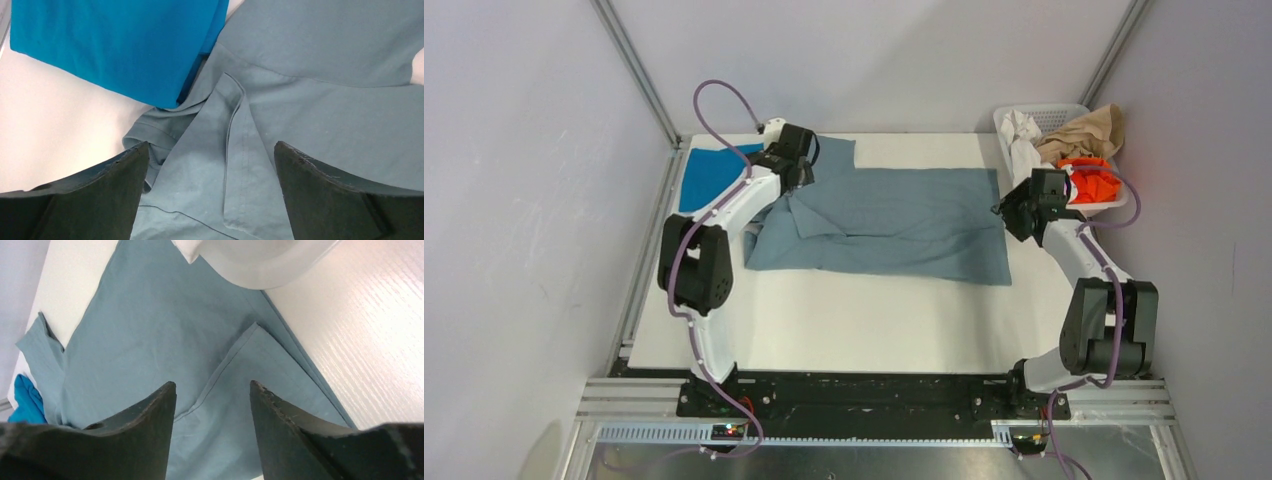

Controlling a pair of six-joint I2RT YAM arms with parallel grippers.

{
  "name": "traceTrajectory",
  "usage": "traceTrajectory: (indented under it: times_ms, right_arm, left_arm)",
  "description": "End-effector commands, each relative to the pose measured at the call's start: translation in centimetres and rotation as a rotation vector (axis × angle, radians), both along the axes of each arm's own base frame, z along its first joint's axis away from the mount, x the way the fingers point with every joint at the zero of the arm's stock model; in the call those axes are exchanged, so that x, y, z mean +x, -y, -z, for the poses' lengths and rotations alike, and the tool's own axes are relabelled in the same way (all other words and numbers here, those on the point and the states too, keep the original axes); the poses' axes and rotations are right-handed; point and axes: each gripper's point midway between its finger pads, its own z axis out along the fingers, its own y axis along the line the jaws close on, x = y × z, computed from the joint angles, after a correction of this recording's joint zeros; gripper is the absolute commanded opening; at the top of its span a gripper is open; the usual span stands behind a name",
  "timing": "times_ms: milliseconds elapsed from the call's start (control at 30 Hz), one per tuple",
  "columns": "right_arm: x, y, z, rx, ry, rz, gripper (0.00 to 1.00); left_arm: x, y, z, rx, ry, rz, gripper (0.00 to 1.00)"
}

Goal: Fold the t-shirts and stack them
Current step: Fold the flattened tshirt in 1/3 of the way

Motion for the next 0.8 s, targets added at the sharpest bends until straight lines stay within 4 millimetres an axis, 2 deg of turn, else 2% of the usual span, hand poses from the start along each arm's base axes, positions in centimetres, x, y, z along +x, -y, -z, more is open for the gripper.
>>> traceTrajectory:
  times_ms: [0,33,100,133,167,200,233,267,300,367,433,567,667,767]
  right_arm:
    - [-0.2,0.9,-3.3,-0.099,0.044,0.016,0.69]
    - [-0.6,0.9,-3.4,-0.122,0.038,0.016,0.79]
    - [-1.7,0.8,-3.7,-0.171,0.020,-0.007,0.87]
    - [-2.6,0.6,-3.6,-0.187,-0.002,-0.018,0.90]
    - [-3.2,0.9,-3.4,-0.215,-0.022,-0.018,0.92]
    - [-4.6,1.1,-2.6,-0.226,-0.063,-0.021,0.94]
    - [-5.6,1.3,-2.4,-0.240,-0.082,-0.023,0.94]
    - [-6.7,1.3,-1.0,-0.242,-0.117,-0.028,0.95]
    - [-8.1,1.5,0.0,-0.243,-0.138,-0.023,0.95]
    - [-10.0,2.1,1.8,-0.230,-0.165,-0.003,0.96]
    - [-11.3,2.3,3.4,-0.192,-0.174,-0.002,0.96]
    - [-11.9,1.3,5.3,-0.112,-0.180,-0.055,0.93]
    - [-11.6,0.4,6.1,-0.063,-0.194,-0.092,0.89]
    - [-11.5,0.6,7.0,-0.060,-0.216,-0.073,0.83]
  left_arm:
    - [-0.1,0.1,-4.6,-0.047,0.088,0.034,0.99]
    - [-0.5,0.1,-4.9,-0.053,0.090,0.038,1.00]
    - [-2.2,0.2,-6.3,-0.097,0.107,0.058,1.00]
    - [-3.5,0.0,-5.0,-0.103,0.076,0.055,1.00]
    - [-4.7,-0.3,-6.1,-0.128,0.100,0.055,1.00]
    - [-6.4,-0.8,-4.0,-0.135,0.058,0.032,1.00]
    - [-8.5,-1.6,-3.2,-0.137,0.043,0.021,1.00]
    - [-9.5,-1.9,-2.5,-0.150,0.038,0.004,1.00]
    - [-11.5,-2.7,-1.5,-0.147,0.020,-0.007,1.00]
    - [-14.1,-3.8,0.5,-0.158,-0.012,-0.040,1.00]
    - [-15.7,-4.9,2.5,-0.183,-0.039,-0.082,1.00]
    - [-16.6,-5.5,5.6,-0.290,-0.101,-0.105,1.00]
    - [-16.3,-5.3,6.9,-0.320,-0.124,-0.100,1.00]
    - [-16.3,-6.2,8.5,-0.311,-0.152,-0.136,0.97]
